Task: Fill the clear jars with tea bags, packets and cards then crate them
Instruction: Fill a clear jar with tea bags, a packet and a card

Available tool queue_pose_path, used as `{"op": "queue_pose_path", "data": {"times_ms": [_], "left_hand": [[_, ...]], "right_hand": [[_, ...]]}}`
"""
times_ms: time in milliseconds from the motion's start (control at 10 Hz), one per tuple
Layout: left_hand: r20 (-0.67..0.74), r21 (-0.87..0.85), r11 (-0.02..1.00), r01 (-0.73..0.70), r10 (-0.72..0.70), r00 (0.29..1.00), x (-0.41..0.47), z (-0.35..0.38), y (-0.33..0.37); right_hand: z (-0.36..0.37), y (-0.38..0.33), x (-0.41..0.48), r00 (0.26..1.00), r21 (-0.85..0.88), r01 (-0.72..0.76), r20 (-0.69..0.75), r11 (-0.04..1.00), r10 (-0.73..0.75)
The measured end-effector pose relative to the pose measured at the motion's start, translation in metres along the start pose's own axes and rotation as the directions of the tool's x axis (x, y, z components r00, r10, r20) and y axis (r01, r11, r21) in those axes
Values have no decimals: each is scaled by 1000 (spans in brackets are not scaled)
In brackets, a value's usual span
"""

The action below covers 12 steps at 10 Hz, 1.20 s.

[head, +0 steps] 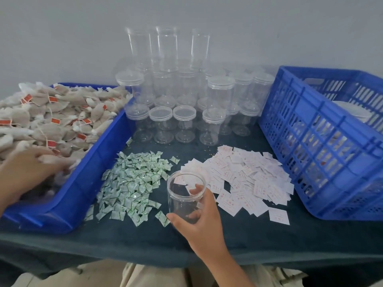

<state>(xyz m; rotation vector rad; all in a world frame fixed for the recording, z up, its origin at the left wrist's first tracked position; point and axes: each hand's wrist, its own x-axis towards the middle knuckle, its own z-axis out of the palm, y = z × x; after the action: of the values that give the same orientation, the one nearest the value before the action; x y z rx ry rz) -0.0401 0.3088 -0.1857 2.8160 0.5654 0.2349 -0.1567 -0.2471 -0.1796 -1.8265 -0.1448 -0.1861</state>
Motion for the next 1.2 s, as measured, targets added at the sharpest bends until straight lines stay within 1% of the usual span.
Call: {"op": "queue_pose_path", "data": {"times_ms": [100, 200, 300, 400, 500, 600, 700, 800, 900, 1000, 1100, 1200], "left_hand": [[122, 111, 994, -2, -12, 992, -14, -8, 21], [179, 250, 948, -196, 154, 972, -34, -26, 53], [126, 230, 969, -87, 59, 990, -40, -35, 72], [144, 163, 987, 1, -25, 989, -43, -48, 89], [54, -170, 973, 154, -146, 988, -51, -62, 93], [-15, -574, 799, 179, -229, 973, -47, -76, 87], [51, -866, 479, 141, -195, 979, -66, -102, 114], [165, -985, 35, 168, -90, 982, -102, -122, 169], [202, -961, -157, 225, 151, 968, -137, -129, 228], [184, -967, -110, 230, 324, 928, -169, -130, 282], [167, -963, 260, 68, 380, 910, -184, -120, 315], [146, -719, 655, -234, 471, 870, -194, -98, 338]], "right_hand": [[2, -1, -1, 1000, -1, 13, -3, 1000, -13], [2, -2, -1, 1000, -2, 19, -6, 1000, -19], [2, -2, -1, 1000, -12, 30, -4, 999, -30], [2, -2, -1, 999, -24, 45, -7, 999, -45], [2, 0, -2, 1000, -21, 22, -6, 1000, -22], [2, 2, -2, 1000, -22, 8, 1, 1000, -8], [3, 1, -1, 1000, -27, 3, 4, 1000, -3], [3, 2, -2, 1000, -30, -4, 14, 1000, 4], [2, -2, -1, 999, -42, 31, 21, 999, -30], [3, -6, 0, 996, -54, 77, 37, 996, -76], [3, -8, 1, 993, -56, 105, 53, 993, -102], [2, -9, 0, 992, -33, 112, 62, 993, -110]]}}
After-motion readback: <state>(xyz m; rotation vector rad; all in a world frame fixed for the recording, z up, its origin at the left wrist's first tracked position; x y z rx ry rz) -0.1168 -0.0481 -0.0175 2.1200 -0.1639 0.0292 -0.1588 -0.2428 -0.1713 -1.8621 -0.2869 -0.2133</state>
